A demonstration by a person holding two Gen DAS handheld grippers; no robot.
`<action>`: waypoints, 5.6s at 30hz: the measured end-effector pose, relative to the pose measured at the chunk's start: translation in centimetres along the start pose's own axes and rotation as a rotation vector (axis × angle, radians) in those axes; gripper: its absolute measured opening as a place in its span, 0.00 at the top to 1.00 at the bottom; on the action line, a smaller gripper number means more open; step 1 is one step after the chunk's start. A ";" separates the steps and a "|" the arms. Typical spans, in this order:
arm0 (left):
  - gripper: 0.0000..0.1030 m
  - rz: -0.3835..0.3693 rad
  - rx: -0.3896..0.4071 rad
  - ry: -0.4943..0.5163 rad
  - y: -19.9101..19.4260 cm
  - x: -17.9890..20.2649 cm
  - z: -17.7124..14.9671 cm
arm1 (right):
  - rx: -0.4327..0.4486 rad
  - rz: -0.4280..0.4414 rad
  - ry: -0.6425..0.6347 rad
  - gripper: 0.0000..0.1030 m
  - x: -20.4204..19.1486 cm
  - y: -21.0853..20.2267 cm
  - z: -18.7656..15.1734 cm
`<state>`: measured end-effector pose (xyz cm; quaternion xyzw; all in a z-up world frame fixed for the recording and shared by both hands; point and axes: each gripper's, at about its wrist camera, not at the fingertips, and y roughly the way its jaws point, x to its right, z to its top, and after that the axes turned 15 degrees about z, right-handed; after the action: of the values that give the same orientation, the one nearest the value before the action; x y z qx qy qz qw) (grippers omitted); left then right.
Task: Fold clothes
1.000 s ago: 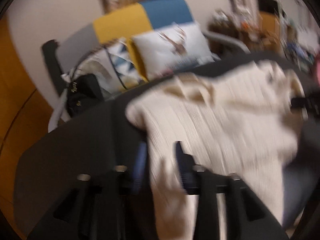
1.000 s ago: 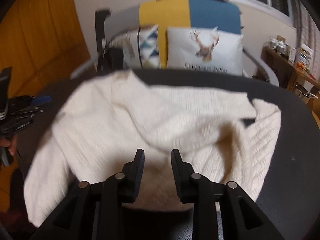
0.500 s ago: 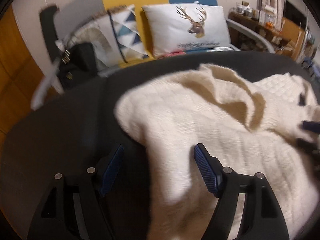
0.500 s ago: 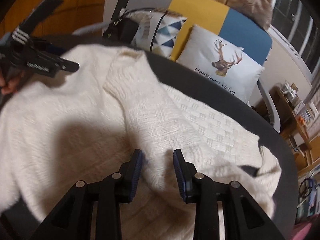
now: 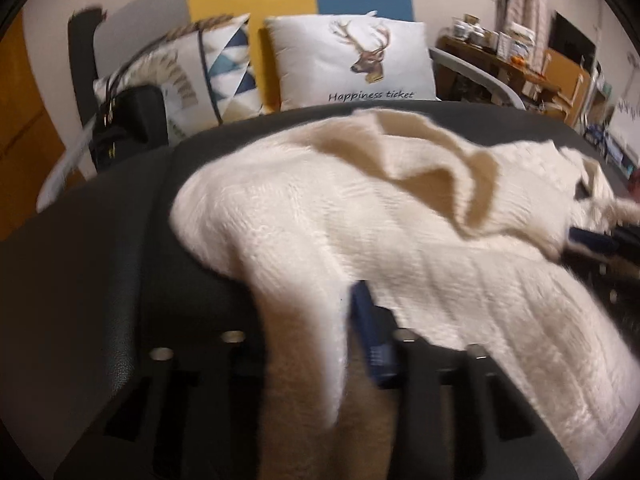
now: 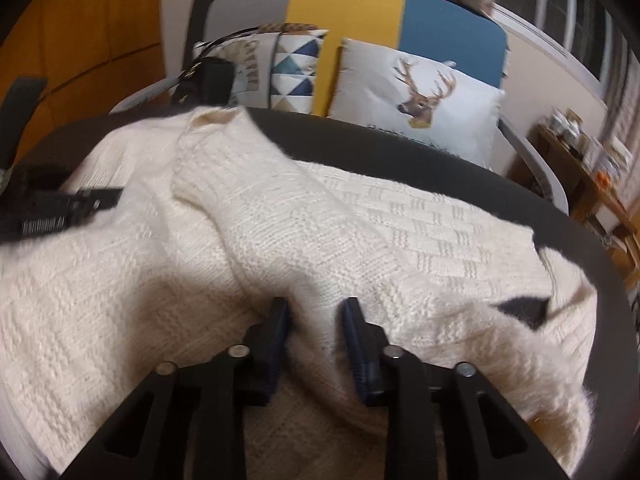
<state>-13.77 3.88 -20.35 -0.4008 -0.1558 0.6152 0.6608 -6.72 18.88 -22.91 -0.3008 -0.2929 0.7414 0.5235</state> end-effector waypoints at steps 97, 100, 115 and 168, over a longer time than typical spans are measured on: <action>0.28 -0.168 0.044 0.232 -7.7 12.3 0.2 | -0.007 0.020 0.028 0.68 5.7 -10.5 -8.5; 0.26 -0.169 0.041 0.222 -7.5 12.1 0.2 | -0.008 -0.014 -0.015 0.67 5.6 -9.8 -8.3; 0.24 -0.217 0.085 0.274 -11.8 11.9 0.4 | 0.006 0.039 0.183 0.78 7.5 -9.8 -7.4; 0.72 -0.292 0.089 0.121 -11.5 8.8 1.3 | 0.357 0.787 0.642 0.93 7.4 -14.7 -0.3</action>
<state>-5.05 13.46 -13.76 -0.3805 -0.1449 0.4935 0.7686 0.32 30.11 -13.10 -0.5055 0.1473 0.7908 0.3122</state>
